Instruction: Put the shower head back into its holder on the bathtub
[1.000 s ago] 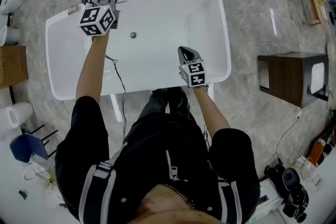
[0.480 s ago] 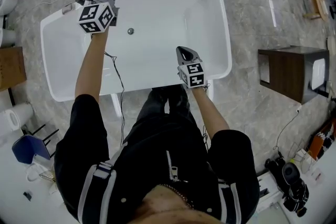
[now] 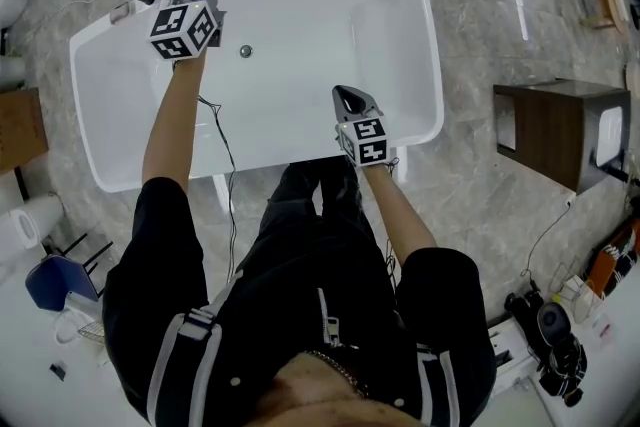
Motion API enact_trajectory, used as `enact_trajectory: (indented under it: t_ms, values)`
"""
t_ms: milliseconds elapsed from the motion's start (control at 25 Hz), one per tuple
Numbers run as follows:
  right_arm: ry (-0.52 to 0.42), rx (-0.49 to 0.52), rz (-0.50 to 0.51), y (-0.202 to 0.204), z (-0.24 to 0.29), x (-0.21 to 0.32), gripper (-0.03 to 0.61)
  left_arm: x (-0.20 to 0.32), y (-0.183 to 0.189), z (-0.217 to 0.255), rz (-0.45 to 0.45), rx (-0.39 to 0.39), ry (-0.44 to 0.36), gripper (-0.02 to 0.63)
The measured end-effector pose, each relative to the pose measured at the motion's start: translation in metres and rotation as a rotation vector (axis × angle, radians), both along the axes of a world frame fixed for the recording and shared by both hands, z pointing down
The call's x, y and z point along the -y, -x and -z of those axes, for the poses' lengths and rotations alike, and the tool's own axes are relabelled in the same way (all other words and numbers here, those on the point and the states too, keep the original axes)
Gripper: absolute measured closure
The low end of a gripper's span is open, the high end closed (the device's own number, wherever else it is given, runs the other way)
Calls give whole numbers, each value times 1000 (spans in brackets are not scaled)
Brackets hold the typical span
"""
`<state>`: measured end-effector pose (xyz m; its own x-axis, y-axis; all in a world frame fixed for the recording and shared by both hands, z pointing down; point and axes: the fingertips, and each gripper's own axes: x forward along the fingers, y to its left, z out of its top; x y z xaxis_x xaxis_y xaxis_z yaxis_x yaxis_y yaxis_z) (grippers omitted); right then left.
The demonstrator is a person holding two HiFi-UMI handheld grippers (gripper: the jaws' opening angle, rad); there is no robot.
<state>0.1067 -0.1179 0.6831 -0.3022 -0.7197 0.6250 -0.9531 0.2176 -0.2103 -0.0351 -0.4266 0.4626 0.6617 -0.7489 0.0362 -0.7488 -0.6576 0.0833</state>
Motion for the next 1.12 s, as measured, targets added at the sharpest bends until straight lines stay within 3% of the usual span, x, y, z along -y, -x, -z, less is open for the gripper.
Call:
enact_trajectory:
  t_ms: [720, 1120]
  values:
    - [-14, 63, 25, 27, -11, 20, 571, 5, -11, -75, 61, 26, 43, 482]
    - [-96, 20, -3, -2, 0, 43, 571, 14, -16, -119, 78, 66, 49, 482]
